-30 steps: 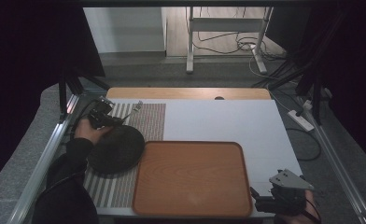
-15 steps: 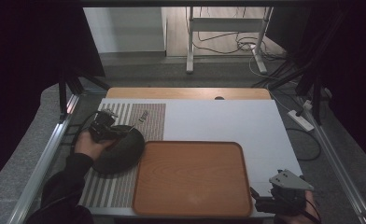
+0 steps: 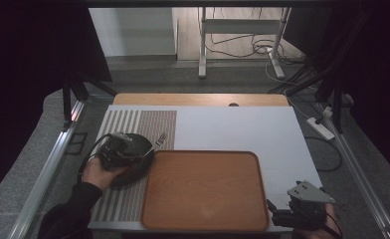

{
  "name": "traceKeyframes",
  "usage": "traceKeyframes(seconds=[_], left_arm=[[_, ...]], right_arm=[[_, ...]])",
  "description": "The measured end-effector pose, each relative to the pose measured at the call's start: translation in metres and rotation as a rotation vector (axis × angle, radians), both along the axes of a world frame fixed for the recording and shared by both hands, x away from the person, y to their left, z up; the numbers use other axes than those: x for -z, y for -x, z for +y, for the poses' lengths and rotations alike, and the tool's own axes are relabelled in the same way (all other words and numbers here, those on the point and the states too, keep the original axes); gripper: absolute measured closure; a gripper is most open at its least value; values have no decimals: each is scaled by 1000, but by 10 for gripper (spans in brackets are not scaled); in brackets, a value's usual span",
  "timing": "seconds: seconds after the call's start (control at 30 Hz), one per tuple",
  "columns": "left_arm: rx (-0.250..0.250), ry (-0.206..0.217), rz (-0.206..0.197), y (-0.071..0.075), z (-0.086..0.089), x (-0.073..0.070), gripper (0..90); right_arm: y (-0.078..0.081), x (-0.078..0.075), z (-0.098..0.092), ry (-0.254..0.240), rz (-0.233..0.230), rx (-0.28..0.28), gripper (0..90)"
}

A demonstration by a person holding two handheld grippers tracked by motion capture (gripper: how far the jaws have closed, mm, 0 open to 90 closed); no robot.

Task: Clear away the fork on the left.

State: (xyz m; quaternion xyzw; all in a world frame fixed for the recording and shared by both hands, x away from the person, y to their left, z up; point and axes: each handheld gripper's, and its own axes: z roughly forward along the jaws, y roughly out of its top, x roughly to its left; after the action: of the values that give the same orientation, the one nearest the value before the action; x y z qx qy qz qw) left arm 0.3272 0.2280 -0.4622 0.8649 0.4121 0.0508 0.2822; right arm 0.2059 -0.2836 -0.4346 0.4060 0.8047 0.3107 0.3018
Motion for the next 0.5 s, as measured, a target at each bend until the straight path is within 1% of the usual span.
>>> traceKeyframes(seconds=[0.1,0.23,0.37,0.5], left_arm=[[0,6,-3,11,-6,-1,780],[-15,22,6,24,-15,0,780],[-4,6,8,35,-31,1,780],[20,-13,19,41,-48,5,780]], right_arm=[[0,0,0,-1,-1,1,0],[0,0,0,-2,-2,2,0],[0,0,0,0,-2,1,0],[0,0,0,2,-4,-1,0]])
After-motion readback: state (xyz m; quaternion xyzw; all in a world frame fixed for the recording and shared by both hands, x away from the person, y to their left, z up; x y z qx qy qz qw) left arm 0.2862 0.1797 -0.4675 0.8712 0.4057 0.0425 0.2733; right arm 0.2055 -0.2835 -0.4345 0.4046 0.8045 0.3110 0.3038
